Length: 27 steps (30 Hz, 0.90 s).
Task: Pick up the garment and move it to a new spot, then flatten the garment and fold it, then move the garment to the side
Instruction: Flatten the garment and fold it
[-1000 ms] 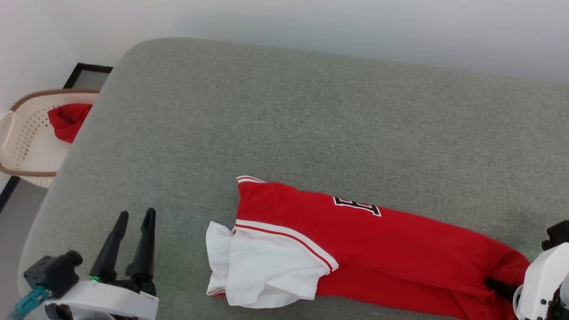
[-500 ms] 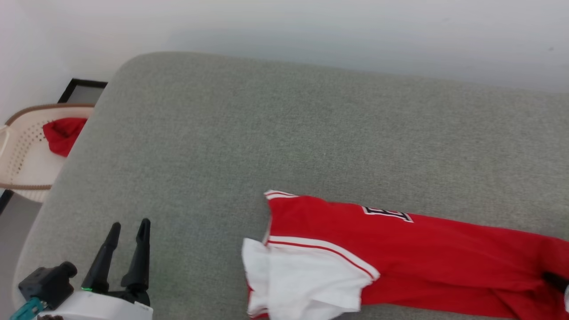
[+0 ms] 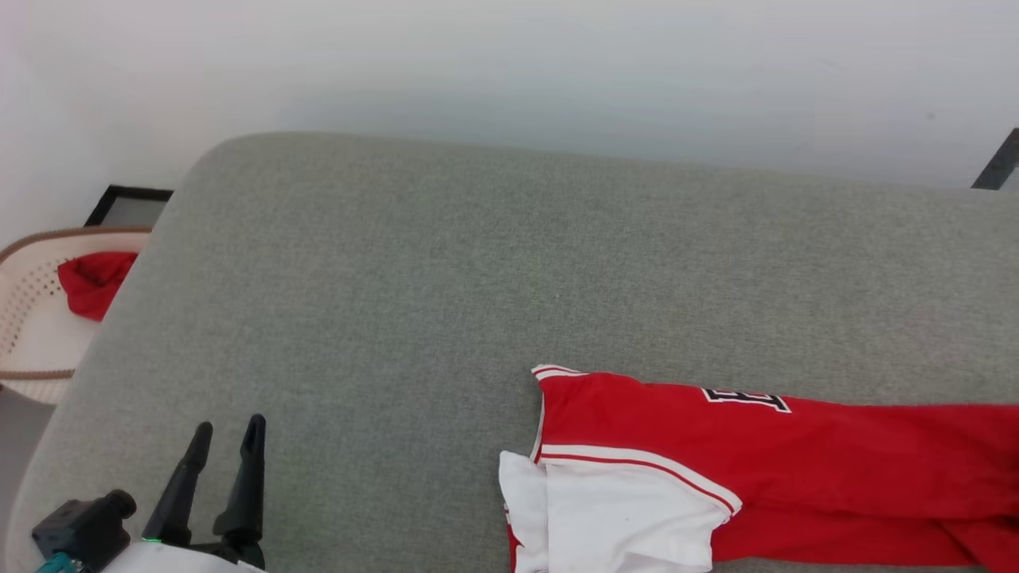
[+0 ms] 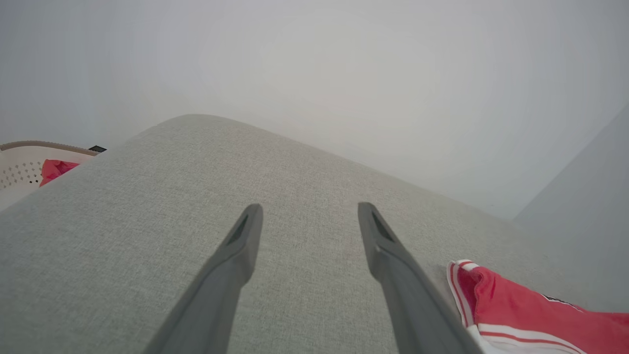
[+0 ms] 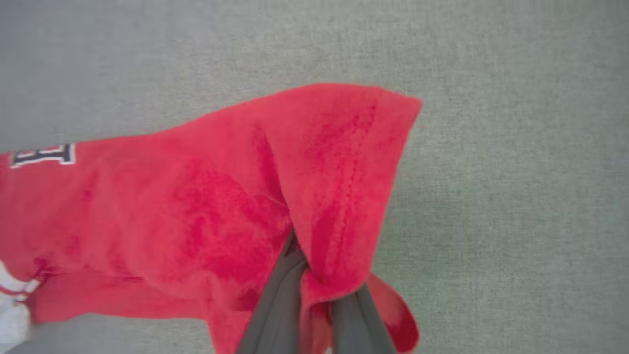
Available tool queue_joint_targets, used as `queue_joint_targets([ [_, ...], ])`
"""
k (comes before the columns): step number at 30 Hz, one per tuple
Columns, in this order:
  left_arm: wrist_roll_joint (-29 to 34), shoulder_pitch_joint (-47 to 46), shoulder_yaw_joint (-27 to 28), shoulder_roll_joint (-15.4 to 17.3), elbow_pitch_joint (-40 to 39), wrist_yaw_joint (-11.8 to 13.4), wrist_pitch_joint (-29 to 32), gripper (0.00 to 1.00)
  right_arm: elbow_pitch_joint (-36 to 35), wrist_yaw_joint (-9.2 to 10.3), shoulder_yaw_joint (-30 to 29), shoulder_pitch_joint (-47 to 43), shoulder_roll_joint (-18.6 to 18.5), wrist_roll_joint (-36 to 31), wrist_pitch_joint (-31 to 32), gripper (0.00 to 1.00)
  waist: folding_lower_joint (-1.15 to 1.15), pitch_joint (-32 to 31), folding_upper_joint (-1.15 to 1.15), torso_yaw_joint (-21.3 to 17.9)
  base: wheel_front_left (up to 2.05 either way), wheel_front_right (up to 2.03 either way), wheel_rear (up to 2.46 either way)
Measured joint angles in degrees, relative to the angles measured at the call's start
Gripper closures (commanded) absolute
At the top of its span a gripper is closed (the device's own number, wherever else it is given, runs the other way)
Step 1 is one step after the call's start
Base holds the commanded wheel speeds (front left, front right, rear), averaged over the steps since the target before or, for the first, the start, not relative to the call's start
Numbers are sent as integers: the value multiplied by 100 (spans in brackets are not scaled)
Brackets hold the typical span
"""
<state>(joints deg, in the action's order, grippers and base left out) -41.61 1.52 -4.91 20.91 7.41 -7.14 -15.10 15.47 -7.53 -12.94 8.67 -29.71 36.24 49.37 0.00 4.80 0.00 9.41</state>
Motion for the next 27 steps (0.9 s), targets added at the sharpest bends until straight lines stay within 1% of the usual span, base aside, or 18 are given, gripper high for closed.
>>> queue_joint_targets([
  [5,-18,56,0,11,15,2,1,0,-734,1,103,-127,215,521,271,100,0,-107,0,-65,0,0,0],
  [7,-25,85,-3,11,15,8,3,0,-1071,1,207,-201,315,633,421,100,0,-144,0,-89,0,0,0],
  [11,-53,90,-10,12,-3,18,25,0,-1722,1,460,-257,642,766,614,100,0,-208,0,-117,0,0,0],
  [14,-59,88,-41,5,-10,27,47,0,-2065,1,719,-253,934,766,705,100,0,-230,0,-111,0,0,0],
  [18,-67,74,-93,-20,-2,34,54,0,-2291,1,1159,-181,1304,755,780,100,0,-234,0,-63,0,0,0],
  [20,-66,48,-120,-24,13,34,54,0,-2321,1,1395,-80,1425,682,778,100,0,-229,0,-26,0,0,0],
  [27,-55,-69,-189,-92,69,32,47,0,-2036,1,2124,197,1933,430,503,100,0,-204,0,147,0,0,0],
])
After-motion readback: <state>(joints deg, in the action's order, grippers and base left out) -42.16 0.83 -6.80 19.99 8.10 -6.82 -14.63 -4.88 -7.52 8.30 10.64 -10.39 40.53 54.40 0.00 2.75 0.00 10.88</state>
